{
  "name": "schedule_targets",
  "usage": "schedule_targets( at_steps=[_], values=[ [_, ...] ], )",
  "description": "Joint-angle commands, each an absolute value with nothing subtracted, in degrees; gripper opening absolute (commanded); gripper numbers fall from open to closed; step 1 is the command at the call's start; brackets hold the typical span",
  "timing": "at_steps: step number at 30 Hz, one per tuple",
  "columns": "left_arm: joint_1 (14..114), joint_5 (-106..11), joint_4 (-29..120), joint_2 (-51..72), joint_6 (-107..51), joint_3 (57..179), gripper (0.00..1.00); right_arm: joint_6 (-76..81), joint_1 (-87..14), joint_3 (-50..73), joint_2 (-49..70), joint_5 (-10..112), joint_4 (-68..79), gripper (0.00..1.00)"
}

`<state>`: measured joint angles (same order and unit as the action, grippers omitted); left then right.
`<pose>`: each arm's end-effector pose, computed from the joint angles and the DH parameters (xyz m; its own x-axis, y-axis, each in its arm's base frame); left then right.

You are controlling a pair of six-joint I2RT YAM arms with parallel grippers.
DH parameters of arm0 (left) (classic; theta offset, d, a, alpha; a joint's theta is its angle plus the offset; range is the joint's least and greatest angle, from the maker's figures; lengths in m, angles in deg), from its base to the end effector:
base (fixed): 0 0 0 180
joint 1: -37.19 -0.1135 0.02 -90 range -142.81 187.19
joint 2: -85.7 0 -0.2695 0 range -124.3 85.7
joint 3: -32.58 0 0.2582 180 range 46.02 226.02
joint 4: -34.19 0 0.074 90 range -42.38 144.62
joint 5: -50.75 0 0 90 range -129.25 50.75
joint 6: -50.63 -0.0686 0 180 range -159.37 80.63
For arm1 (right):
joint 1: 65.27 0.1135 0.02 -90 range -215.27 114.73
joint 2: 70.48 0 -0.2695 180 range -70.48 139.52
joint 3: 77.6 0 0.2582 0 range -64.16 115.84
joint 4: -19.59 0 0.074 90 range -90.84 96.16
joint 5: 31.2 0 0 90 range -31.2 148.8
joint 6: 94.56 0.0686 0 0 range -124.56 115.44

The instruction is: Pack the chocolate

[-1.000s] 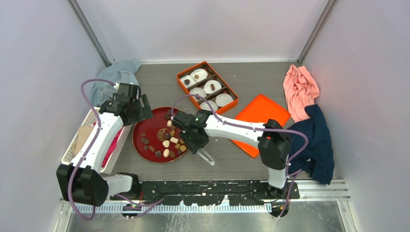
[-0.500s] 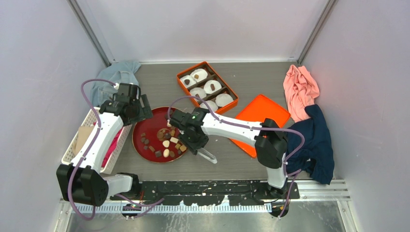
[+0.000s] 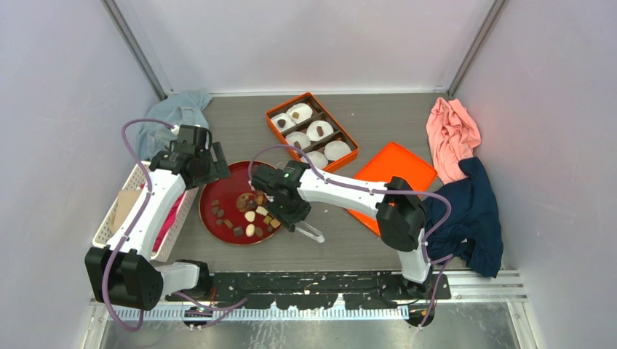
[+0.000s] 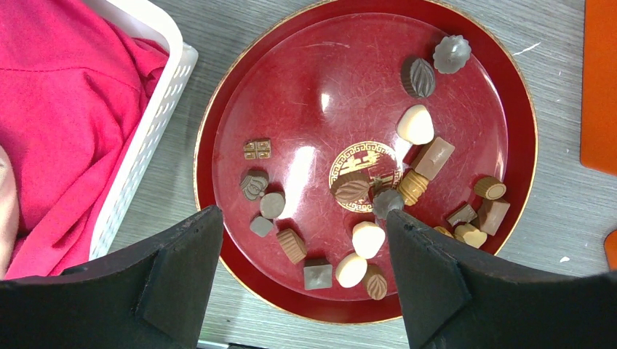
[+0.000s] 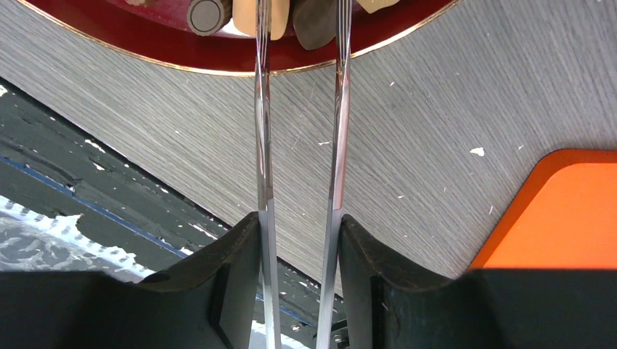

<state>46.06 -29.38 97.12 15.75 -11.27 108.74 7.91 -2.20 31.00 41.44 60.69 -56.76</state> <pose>0.2607 -0.0288 0.2762 -0.7564 -0.3516 -0.5515 -0.3370 0.9322 -0.1320 0.1850 0.3591 0.2083 -0.6269 -0.7575 -0.1821 -0.7712 0.6365 0.0070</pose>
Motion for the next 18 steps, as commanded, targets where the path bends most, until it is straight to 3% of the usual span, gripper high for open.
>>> schedule_targets(
  at_steps=[1,12,18],
  values=[
    [45.82,-28.53,94.91,16.7,-11.08,109.47,0.83,6.11,-1.79,34.43,42.09,61.08,-57.75,0.46],
    [45.81,-28.09,95.0,16.88,-11.16,109.33,0.83,5.02,-1.73,36.47,43.98,60.72,-58.93,0.46],
    [45.89,-28.22,94.91,16.8,-11.17,109.17,0.83,5.26,-1.79,37.53,42.73,61.63,-58.63,0.27]
  ],
)
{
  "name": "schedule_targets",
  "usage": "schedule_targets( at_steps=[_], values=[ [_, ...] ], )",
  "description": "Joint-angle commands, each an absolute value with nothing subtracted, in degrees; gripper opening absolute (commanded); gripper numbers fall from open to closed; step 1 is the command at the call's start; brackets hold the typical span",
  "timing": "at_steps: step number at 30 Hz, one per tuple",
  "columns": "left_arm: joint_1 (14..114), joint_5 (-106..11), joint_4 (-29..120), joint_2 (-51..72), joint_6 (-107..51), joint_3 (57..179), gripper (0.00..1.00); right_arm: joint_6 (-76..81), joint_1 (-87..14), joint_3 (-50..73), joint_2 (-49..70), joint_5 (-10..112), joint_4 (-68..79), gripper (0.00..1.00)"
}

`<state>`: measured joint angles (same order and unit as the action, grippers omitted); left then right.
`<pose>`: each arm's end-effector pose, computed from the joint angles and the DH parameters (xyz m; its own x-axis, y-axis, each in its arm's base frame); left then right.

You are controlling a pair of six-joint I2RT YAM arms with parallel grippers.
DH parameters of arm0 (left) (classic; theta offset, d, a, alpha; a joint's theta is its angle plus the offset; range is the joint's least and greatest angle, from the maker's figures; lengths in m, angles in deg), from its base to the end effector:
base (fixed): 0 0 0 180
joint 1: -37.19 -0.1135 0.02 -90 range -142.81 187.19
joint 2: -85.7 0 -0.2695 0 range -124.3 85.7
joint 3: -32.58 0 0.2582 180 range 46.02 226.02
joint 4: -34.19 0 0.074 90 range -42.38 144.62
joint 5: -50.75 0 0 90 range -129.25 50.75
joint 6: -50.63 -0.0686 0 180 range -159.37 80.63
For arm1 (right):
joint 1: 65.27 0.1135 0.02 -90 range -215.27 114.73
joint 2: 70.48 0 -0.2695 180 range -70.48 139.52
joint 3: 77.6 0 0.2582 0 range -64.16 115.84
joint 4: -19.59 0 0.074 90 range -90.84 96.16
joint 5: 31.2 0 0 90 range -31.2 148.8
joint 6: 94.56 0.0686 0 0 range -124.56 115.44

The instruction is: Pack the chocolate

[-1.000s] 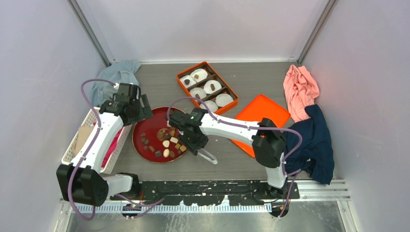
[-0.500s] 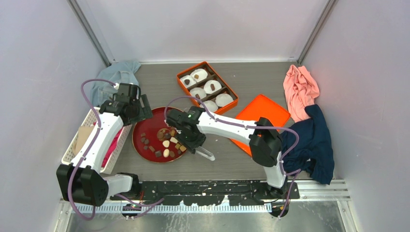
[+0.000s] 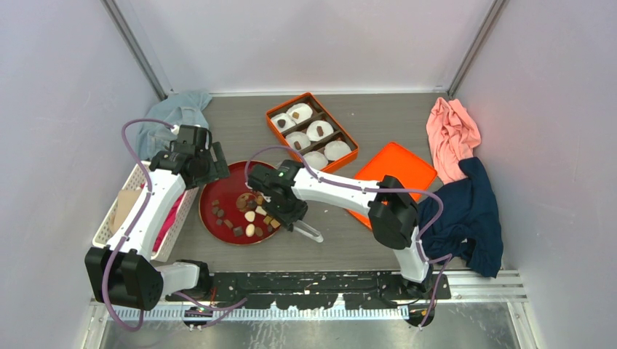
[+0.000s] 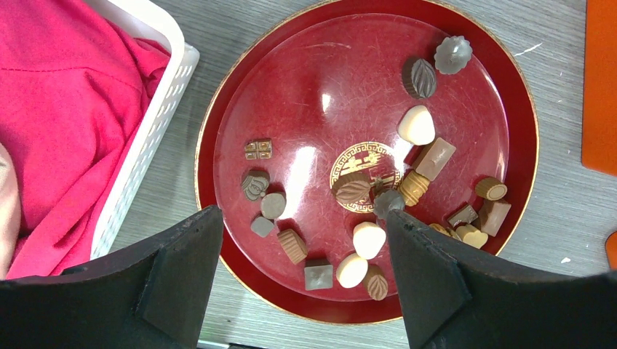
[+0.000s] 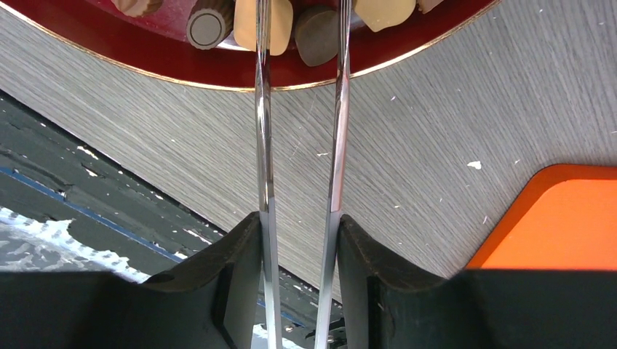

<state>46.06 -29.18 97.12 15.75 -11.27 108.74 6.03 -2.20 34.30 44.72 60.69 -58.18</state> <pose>0.2607 -0.0285 0.2763 -0.7555 -0.3515 -0.5529 -0.3388 0.9319 -0.1295 0.1898 0.3687 0.2017 -0.6031 -0.7817 -0.1586 -0.7914 0.6113 -0.0035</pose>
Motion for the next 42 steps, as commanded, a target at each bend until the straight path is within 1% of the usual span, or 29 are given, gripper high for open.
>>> schedule_targets(
  at_steps=[1,11,15,19,23,30,42],
  values=[
    [45.85,-28.26,94.89,16.72,-11.16,109.17,0.83,5.35,-1.75,37.93,42.38,62.08,-58.51,0.27],
    [45.89,-28.35,94.8,16.81,-11.18,109.22,0.83,8.08,-3.86,40.08,37.96,66.65,-53.01,0.2],
    [45.83,-28.27,94.82,16.79,-11.25,109.46,0.83,9.2,-6.28,39.93,36.45,68.87,-49.84,0.19],
    [45.81,-28.2,94.97,16.68,-11.46,109.98,0.83,10.45,-10.87,39.62,34.85,69.27,-47.13,0.18],
    [45.85,-28.0,95.07,16.63,-11.62,110.2,0.83,11.25,-15.93,38.79,33.04,69.48,-46.26,0.18],
    [45.88,-28.42,94.61,16.02,-11.63,110.27,0.83,12.58,-24.84,33.02,30.99,66.71,-45.01,0.18],
    [45.83,-28.38,94.49,15.64,-11.46,110.01,0.83,11.98,-26.38,27.32,33.6,65.63,-44.71,0.22]
  ],
)
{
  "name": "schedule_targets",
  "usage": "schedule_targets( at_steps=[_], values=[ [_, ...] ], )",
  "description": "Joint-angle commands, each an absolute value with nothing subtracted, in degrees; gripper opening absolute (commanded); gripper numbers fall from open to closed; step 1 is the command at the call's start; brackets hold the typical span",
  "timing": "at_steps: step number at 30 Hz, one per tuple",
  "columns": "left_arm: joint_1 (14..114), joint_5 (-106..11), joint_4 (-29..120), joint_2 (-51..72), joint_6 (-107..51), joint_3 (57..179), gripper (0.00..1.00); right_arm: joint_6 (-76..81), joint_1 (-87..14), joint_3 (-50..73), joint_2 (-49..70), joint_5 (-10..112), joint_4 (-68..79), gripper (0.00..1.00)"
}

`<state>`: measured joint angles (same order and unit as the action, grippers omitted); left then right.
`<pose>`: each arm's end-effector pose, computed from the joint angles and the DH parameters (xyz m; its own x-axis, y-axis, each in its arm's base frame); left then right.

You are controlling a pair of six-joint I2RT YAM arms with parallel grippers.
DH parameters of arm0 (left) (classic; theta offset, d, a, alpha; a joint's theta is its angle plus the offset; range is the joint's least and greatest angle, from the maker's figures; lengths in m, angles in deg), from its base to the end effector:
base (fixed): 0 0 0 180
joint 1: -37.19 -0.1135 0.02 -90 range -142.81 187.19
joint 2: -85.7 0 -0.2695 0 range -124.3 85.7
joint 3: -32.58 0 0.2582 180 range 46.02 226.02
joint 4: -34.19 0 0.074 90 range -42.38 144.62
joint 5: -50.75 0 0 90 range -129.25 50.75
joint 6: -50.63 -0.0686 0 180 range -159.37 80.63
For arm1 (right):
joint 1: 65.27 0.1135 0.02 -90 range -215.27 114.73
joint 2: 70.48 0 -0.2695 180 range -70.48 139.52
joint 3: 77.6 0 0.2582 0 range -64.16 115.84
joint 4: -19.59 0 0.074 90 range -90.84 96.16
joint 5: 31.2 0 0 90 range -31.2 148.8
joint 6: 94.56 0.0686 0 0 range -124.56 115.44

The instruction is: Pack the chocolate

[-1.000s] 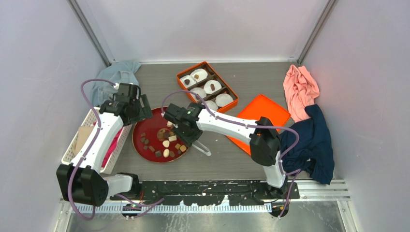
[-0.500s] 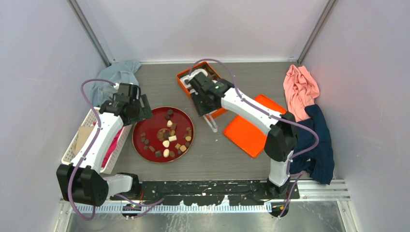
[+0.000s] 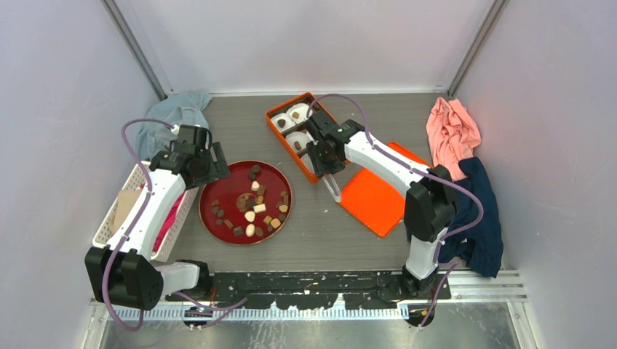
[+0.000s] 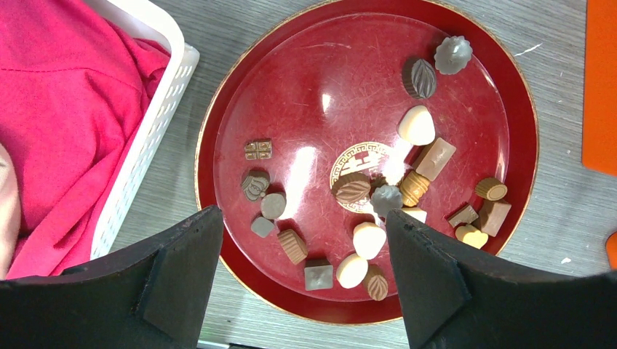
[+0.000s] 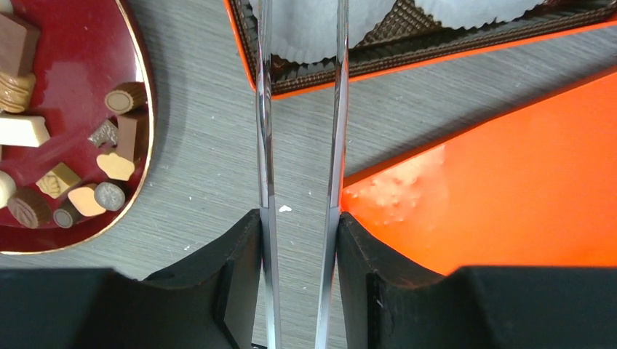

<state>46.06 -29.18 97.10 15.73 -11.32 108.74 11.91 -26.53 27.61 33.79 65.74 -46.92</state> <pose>0.2608 -0.0286 0.2762 -0.7558 -0.3507 -0.5530 -0.3381 0.9322 -0.1290 0.3198 0.2460 0.2495 -0.8461 -0.3180 -0.4278 -0.3570 0.9340 0.0118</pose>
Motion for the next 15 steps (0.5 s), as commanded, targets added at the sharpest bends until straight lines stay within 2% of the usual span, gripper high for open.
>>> schedule_targets(
  at_steps=[1,15],
  values=[
    [45.84,-28.64,94.43,15.51,-11.43,110.09,0.83,11.84,-26.49,27.48,33.99,65.99,-44.87,0.22],
    [45.87,-27.91,95.0,16.14,-11.52,110.25,0.83,11.7,-27.52,27.43,35.43,64.81,-44.65,0.37]
  ],
)
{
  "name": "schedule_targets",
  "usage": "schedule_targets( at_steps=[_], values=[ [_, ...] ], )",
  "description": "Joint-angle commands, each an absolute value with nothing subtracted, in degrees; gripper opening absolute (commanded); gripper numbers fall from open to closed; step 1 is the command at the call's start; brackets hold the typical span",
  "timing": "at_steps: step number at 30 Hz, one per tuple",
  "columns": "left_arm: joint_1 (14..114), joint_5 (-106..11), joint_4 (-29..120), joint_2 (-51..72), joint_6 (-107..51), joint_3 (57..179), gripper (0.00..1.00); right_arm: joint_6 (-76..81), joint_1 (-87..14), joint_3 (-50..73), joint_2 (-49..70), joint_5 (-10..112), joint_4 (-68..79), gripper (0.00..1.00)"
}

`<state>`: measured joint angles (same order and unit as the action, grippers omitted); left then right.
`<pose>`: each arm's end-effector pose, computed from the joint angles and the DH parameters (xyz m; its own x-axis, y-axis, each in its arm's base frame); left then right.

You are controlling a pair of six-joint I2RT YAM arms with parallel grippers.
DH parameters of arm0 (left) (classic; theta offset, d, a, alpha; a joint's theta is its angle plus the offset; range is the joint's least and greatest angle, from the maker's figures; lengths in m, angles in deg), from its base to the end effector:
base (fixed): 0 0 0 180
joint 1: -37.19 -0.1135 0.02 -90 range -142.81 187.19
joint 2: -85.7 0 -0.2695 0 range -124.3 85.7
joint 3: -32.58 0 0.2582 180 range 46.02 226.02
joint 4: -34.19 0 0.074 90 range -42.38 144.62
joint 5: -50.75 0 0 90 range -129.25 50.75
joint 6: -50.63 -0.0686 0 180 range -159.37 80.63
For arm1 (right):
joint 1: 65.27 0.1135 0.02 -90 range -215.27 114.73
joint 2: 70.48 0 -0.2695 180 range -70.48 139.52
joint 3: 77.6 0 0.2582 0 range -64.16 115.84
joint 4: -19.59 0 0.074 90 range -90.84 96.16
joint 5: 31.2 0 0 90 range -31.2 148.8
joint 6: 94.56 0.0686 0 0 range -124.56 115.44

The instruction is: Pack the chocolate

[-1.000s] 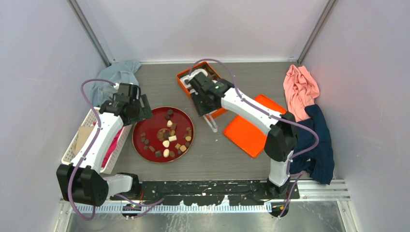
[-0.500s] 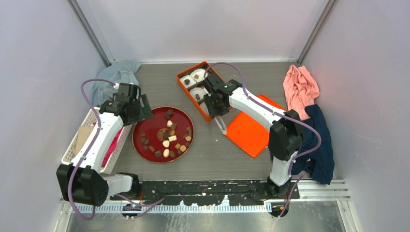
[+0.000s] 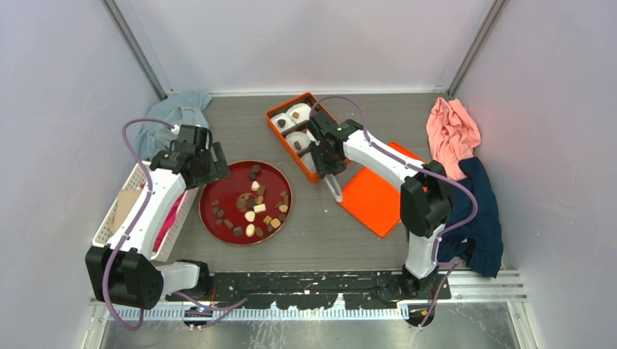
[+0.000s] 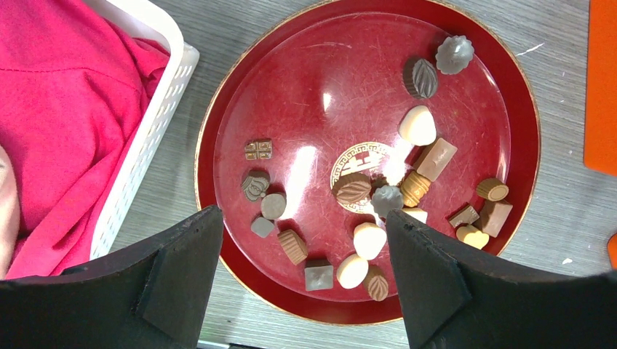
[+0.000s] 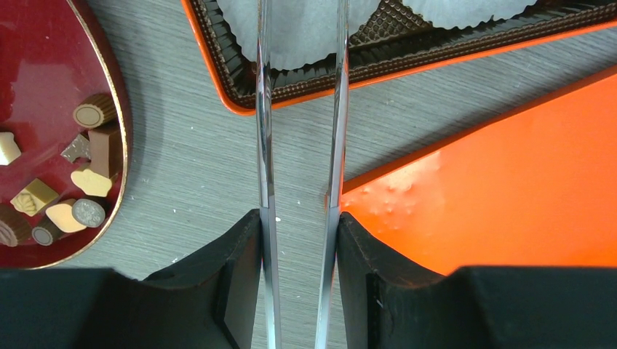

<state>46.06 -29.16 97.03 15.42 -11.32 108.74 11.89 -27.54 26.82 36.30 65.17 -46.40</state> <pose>0.2618 -0.0287 0.2750 -0.7580 -0.3503 -0.5502 -0.3388 0.9323 -0.1268 0.3275 0.2438 0.2287 -0.8681 -0.3158 -0.3830 -0.3441 0.9389 0.0056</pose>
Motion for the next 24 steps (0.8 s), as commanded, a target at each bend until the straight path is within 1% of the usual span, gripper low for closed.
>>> schedule_targets(
  at_steps=[1,12,24],
  values=[
    [45.89,-27.91,95.06,16.13,-11.43,110.23,0.83,11.7,-27.56,27.42,35.36,64.64,-44.69,0.38],
    [45.86,-27.91,95.25,16.49,-11.16,110.18,0.83,11.45,-27.52,27.42,34.88,63.64,-45.26,0.46],
    [45.85,-28.26,95.17,16.36,-11.15,110.44,0.83,11.44,-27.57,27.68,34.59,63.63,-45.52,0.47]
  ],
)
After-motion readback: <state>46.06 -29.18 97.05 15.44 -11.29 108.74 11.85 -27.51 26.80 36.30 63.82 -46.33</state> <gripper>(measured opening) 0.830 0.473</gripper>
